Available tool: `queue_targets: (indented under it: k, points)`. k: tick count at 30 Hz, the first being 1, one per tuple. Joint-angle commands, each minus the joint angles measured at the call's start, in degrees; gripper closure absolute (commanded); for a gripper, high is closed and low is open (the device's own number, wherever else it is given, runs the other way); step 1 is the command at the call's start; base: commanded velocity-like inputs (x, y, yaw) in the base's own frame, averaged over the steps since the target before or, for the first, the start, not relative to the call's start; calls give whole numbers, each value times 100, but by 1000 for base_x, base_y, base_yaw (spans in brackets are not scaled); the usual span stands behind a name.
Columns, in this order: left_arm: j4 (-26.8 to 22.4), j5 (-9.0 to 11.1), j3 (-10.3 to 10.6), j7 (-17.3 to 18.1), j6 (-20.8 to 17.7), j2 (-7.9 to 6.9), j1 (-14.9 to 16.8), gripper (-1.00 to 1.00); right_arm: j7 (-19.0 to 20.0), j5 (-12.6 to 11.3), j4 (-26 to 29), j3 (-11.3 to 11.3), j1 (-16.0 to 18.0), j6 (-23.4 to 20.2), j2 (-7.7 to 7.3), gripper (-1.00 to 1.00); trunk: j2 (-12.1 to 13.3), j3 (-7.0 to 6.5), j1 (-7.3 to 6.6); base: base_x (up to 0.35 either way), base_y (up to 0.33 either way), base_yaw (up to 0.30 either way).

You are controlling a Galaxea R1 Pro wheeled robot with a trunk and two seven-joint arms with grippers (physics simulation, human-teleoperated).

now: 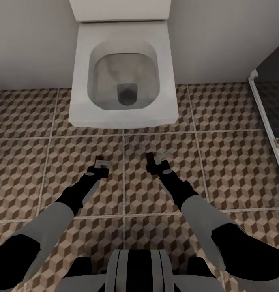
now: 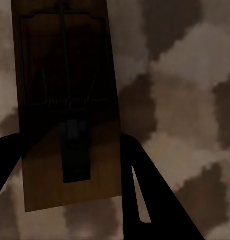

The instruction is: Take the four mousetraps from the cabinet in the bathroom and place them on the bathroom floor. Make sure all four end up on the same floor surface, and ensure that at least two of them are either under or directly next to the same bathroom sink.

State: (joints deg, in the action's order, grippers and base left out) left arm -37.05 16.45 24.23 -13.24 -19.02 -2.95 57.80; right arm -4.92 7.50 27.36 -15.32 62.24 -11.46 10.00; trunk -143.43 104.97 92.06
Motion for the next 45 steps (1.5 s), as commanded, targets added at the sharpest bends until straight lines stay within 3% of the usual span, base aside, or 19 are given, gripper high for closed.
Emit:
queue_targets:
  k: [1, 18, 19, 20, 21, 25, 45]
  points:
    - [-10, 60, 47, -55, -23, -9, 3, 100, -36, 15, -23, -23, -1, -41, 0, 100, -1, 3, 0, 18, 0, 0]
    - [-17, 60, 47, -64, -16, -4, 3, 100, -36, 15, -24, -23, -1, -41, 0, 100, -1, 3, 0, 45, 0, 0]
    - [-16, 60, 47, -64, 0, -4, 3, -100, -36, 15, -26, -23, -1, -41, 0, 100, -1, 3, 0, 0, 0, 0]
    - [-15, 60, 47, -66, 41, -5, 3, -100, -36, 15, -27, -25, -1, -39, 0, 100, -1, 3, 0, 0, 0, 0]
    - [-14, 60, 47, -68, 102, -8, 3, -100, -36, 15, -26, -28, -1, -36, 0, -100, -1, 3, 0, 0, 0, 0]
    - [-7, 60, 55, -85, 304, -6, 1, -100, -36, 15, -26, -32, -1, 9, 0, -100, -1, 3, 0, 0, 0, 0]
    - [-6, 60, 55, -91, 331, -4, 0, -100, -36, 15, -25, -32, -1, 21, 0, -100, -1, 3, 0, -22, 0, 0]
